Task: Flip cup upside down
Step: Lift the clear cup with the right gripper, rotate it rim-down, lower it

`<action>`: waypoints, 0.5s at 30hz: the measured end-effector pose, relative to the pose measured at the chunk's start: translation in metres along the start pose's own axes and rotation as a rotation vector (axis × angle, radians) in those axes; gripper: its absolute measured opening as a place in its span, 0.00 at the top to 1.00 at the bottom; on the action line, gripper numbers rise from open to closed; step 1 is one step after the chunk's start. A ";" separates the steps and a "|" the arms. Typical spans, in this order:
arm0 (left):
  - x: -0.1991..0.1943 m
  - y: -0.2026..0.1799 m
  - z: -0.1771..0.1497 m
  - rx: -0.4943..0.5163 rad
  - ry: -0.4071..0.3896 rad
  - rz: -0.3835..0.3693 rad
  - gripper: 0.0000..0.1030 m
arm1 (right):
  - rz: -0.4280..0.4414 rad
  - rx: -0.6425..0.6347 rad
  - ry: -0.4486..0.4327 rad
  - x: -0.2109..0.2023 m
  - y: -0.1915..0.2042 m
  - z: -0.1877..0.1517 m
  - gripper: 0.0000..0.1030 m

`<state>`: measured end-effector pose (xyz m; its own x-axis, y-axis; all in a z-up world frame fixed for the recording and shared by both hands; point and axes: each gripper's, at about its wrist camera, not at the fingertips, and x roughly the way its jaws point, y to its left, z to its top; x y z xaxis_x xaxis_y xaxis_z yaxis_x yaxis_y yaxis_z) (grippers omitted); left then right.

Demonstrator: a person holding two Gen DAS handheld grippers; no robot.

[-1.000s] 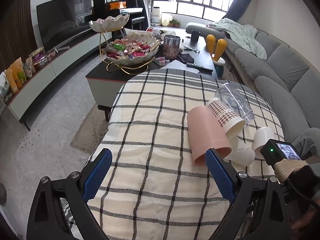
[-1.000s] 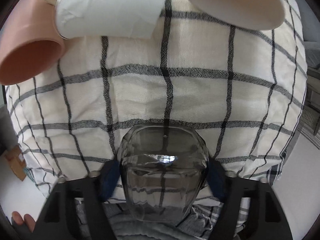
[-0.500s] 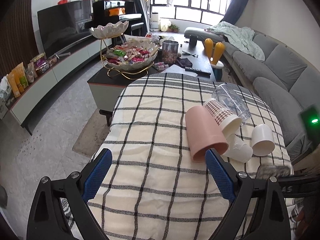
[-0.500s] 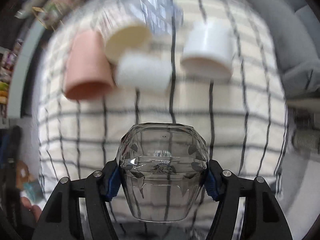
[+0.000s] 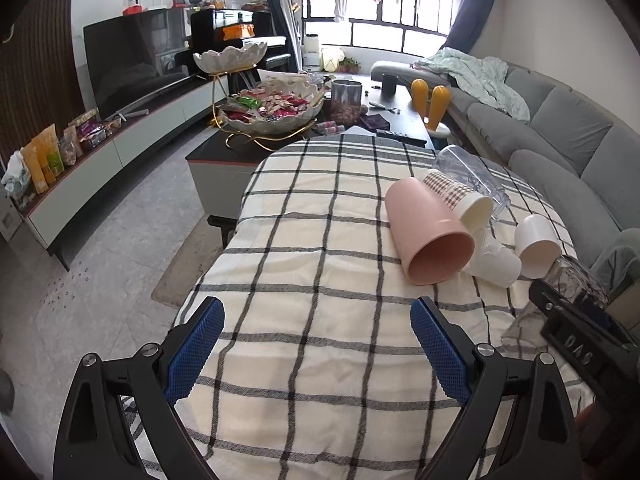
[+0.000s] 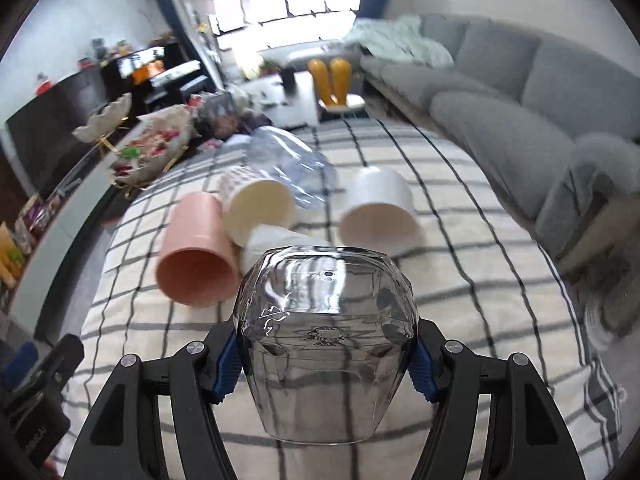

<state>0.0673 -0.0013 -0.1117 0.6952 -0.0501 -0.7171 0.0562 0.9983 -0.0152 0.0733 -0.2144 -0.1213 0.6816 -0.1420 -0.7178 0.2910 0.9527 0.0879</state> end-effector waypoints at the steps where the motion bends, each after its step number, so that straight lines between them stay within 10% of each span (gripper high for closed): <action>1: 0.000 0.002 -0.001 -0.002 -0.006 0.002 0.07 | 0.007 -0.020 -0.027 -0.001 0.005 -0.001 0.35; 15: 0.003 0.004 -0.010 0.019 -0.001 0.021 0.07 | 0.005 -0.048 -0.005 0.006 0.009 -0.018 0.35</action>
<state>0.0623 0.0023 -0.1215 0.6970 -0.0296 -0.7164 0.0557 0.9984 0.0130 0.0678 -0.2016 -0.1376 0.6863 -0.1388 -0.7139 0.2553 0.9651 0.0578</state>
